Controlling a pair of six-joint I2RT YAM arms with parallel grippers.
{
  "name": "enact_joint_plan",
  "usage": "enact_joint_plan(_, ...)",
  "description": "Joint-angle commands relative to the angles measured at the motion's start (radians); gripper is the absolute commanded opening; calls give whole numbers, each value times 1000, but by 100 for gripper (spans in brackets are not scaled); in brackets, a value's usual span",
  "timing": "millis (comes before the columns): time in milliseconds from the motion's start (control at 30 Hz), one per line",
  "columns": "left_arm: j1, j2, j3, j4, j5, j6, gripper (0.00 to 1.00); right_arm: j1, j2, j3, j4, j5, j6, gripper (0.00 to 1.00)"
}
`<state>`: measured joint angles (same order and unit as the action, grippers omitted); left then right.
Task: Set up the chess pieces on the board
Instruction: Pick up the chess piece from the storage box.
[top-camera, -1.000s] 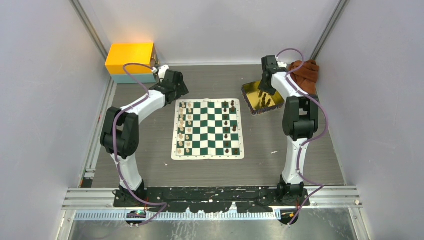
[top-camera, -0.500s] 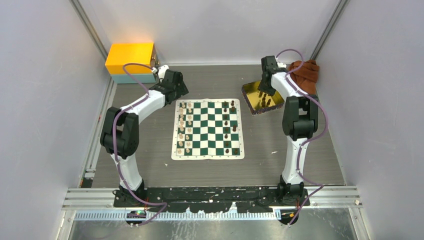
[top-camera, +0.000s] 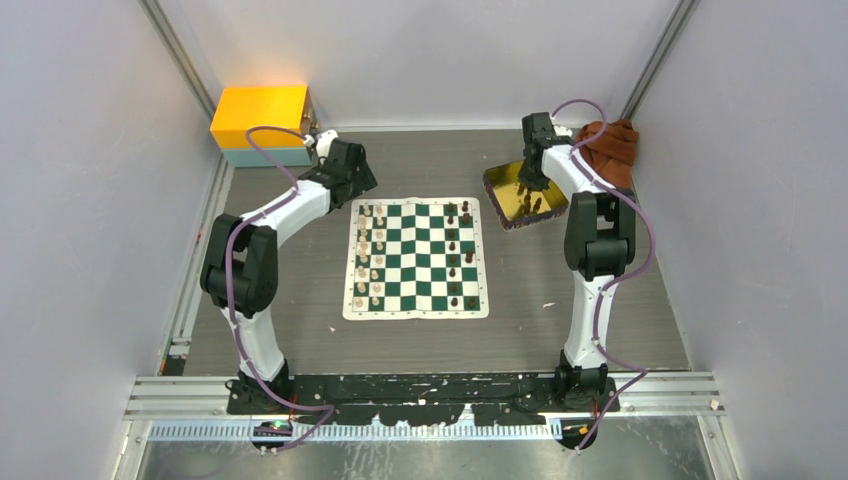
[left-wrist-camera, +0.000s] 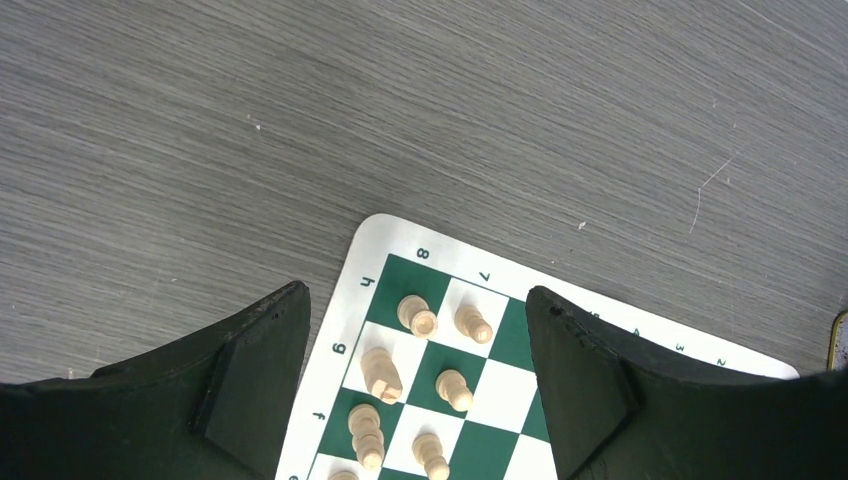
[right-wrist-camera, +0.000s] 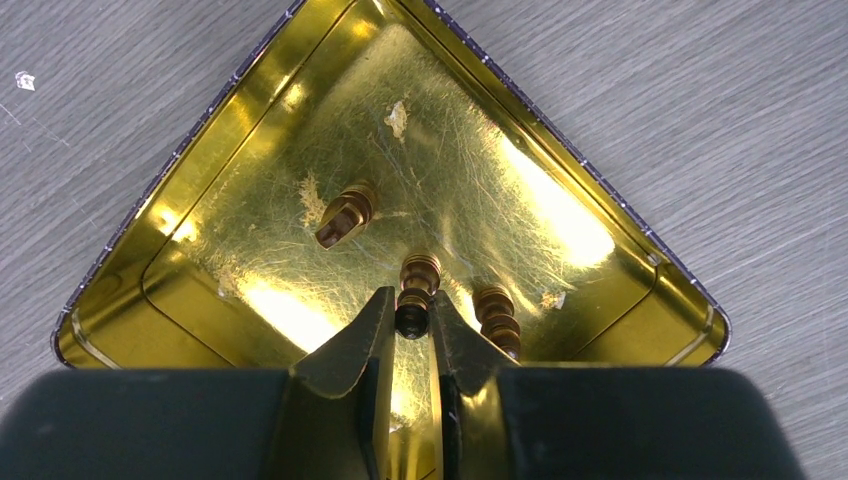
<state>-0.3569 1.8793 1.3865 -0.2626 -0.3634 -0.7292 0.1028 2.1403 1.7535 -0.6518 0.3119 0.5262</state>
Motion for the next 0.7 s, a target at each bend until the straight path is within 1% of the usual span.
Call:
enact_joint_plan(0, 9, -8, 24, 25, -6, 2, 79, 1, -25, 5, 20, 12, 3, 7)
enact_joint_plan(67, 9, -8, 25, 25, -6, 2, 79, 0, -29, 5, 20, 13, -1, 2)
enact_joint_plan(100, 9, -8, 25, 25, -6, 2, 79, 0, -31, 4, 20, 15, -1, 1)
enact_joint_plan(500, 9, -18, 20, 22, -5, 2, 79, 1, -100, 1, 66, 20, -20, 1)
enact_joint_plan(667, 9, -26, 17, 17, -8, 6, 79, 2, -130, -37, 117, 11, -33, 1)
